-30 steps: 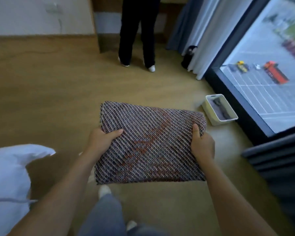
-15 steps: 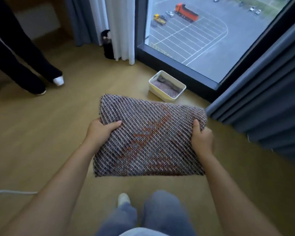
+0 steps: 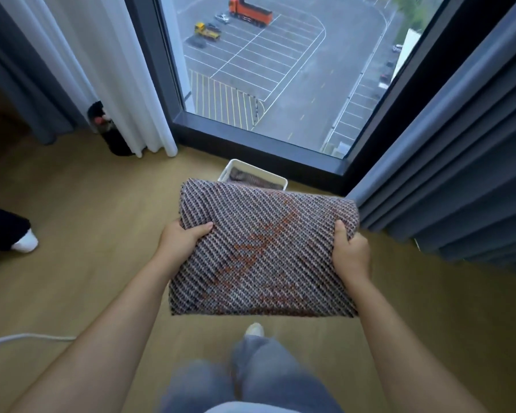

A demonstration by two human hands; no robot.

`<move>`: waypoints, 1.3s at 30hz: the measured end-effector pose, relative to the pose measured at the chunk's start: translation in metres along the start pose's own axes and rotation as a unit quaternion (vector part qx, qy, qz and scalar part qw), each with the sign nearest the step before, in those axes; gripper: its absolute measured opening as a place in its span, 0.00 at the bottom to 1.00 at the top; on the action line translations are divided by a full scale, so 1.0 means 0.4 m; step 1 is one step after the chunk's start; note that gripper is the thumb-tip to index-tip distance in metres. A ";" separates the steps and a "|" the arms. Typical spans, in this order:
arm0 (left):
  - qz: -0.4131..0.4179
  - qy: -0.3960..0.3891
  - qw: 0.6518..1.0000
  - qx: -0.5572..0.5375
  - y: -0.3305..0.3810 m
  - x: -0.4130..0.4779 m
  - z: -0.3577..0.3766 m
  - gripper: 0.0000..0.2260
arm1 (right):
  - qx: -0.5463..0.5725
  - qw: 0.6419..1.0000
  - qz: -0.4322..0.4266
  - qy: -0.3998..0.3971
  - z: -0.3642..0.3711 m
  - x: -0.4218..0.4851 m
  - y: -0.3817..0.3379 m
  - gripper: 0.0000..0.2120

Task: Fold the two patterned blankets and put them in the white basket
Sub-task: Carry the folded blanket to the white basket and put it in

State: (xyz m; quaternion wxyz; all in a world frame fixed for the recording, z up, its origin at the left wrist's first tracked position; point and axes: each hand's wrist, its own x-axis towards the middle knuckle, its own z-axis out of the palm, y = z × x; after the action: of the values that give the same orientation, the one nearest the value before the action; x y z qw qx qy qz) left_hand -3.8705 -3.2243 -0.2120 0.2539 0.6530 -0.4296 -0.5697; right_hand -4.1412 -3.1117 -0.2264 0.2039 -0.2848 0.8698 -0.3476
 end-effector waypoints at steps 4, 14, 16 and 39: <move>0.000 -0.037 0.999 0.030 0.124 0.187 0.031 0.21 | 0.004 0.999 0.031 0.011 0.058 0.146 -0.073 0.24; -0.007 -0.157 0.984 0.086 0.326 0.794 0.178 0.16 | 0.003 0.986 0.150 0.067 0.321 0.525 -0.192 0.19; -0.012 -0.185 0.977 0.102 0.340 0.977 0.245 0.17 | 0.009 0.981 0.178 0.076 0.402 0.645 -0.186 0.19; -0.088 -0.198 0.954 0.208 -0.229 1.896 0.682 0.16 | -0.147 0.965 0.213 0.042 1.058 1.302 0.302 0.20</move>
State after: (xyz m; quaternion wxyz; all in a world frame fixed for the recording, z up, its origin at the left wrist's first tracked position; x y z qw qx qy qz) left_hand -4.1220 -3.7801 -0.7467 -0.0290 0.6006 -0.5211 -0.6057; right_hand -4.3431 -3.5785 -0.6809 0.1926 -0.1047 0.9597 -0.1757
